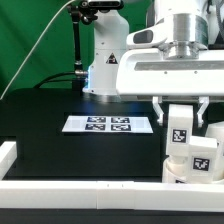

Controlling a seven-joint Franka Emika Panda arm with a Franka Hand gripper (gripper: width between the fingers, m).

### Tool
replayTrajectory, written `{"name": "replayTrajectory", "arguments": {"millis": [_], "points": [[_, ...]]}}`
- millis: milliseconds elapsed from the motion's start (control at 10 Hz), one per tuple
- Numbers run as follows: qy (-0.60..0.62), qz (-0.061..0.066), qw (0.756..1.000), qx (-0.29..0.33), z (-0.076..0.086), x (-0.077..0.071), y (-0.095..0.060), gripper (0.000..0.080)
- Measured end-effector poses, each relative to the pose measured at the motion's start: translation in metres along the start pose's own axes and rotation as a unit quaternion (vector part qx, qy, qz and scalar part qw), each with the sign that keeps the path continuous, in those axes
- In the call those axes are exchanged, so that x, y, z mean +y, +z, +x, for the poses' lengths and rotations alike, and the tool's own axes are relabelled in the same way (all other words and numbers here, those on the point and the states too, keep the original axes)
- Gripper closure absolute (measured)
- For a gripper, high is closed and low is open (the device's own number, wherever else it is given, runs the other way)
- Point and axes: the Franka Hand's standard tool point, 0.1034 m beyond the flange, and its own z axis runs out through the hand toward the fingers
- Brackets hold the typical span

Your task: Assemble stool

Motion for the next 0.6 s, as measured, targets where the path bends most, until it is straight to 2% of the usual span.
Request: {"name": "replayTrajectory", "arguments": {"millis": [300, 600], "points": [[-0.002, -0.002, 1.0, 0.004, -0.0121, -0.0025, 0.0009, 0.0463], [-0.003, -0.002, 1.0, 0.006, -0.014, -0.0024, 0.0007, 0.0463]]}}
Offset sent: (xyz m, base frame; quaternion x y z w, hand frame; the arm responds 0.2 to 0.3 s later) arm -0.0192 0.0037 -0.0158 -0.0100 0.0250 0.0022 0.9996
